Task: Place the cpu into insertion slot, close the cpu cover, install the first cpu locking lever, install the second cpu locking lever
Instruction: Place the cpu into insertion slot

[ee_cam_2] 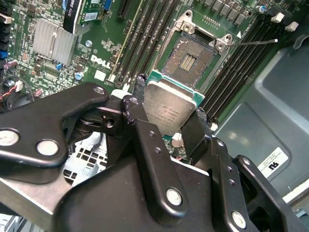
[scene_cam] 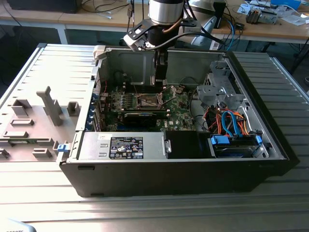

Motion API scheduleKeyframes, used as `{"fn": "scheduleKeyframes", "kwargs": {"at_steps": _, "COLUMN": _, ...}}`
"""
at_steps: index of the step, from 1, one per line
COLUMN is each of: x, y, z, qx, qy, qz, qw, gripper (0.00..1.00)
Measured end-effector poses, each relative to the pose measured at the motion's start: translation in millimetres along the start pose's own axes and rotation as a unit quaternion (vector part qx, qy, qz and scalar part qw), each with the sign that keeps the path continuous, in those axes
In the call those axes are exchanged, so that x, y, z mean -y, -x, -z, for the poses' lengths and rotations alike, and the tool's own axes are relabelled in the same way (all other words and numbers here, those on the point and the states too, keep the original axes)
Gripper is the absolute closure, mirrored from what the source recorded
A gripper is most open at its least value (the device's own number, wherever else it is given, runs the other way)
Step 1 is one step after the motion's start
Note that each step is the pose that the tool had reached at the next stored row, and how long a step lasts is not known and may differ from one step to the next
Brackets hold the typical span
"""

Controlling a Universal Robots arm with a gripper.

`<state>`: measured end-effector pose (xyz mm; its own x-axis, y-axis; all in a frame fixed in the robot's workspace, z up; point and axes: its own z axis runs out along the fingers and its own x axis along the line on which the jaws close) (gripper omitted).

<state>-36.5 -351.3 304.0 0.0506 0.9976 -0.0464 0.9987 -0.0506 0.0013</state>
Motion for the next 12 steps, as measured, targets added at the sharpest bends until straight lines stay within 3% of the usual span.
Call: {"fn": "scheduleKeyframes", "kwargs": {"at_steps": 12, "x": 0.0, "y": -0.1, "z": -1.2, "qx": 0.0000, "qy": -0.0002, "qz": -0.004, "qw": 0.99999, "gripper": 0.46}}
